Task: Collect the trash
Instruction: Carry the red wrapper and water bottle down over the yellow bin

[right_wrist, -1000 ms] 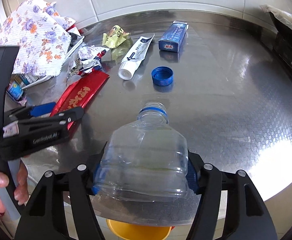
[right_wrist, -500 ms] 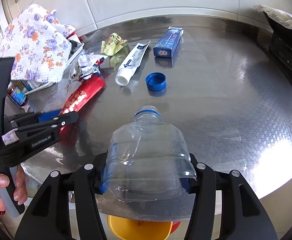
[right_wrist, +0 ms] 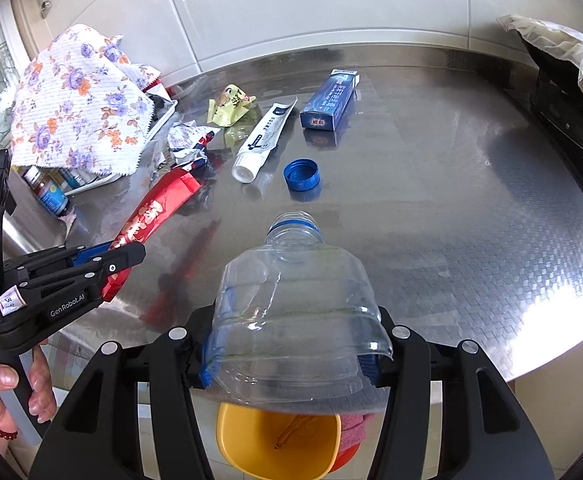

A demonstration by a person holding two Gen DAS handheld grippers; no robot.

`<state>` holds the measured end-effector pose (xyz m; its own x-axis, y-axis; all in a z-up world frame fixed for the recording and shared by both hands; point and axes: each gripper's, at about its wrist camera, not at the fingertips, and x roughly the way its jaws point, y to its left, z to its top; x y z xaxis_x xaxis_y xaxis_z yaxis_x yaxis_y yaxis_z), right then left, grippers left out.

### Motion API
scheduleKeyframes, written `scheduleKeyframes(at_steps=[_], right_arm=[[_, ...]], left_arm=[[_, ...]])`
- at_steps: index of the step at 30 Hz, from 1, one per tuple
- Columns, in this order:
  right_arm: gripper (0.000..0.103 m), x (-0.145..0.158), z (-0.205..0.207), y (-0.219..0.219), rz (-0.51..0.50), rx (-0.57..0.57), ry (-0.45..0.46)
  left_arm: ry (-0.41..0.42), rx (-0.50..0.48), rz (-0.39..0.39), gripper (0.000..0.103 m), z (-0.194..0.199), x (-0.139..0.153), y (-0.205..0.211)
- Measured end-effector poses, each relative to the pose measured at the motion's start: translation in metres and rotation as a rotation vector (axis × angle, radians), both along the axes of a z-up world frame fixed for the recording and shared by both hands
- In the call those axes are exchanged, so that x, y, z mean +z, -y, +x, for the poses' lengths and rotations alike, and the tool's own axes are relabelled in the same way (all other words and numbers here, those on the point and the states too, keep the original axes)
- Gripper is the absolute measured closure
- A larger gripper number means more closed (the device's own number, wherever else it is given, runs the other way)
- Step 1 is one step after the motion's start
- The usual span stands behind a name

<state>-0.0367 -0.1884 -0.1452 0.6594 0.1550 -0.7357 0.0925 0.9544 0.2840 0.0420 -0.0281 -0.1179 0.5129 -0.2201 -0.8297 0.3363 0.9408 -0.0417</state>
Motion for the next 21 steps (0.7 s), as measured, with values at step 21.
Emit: scheduleKeyframes(at_steps=[21], right_arm=[[0.047, 0.024, -0.129, 0.022, -0.001, 0.170, 0.045]], left_arm=[[0.051, 0.104, 0.035, 0.083, -0.153, 0.031, 0.022]])
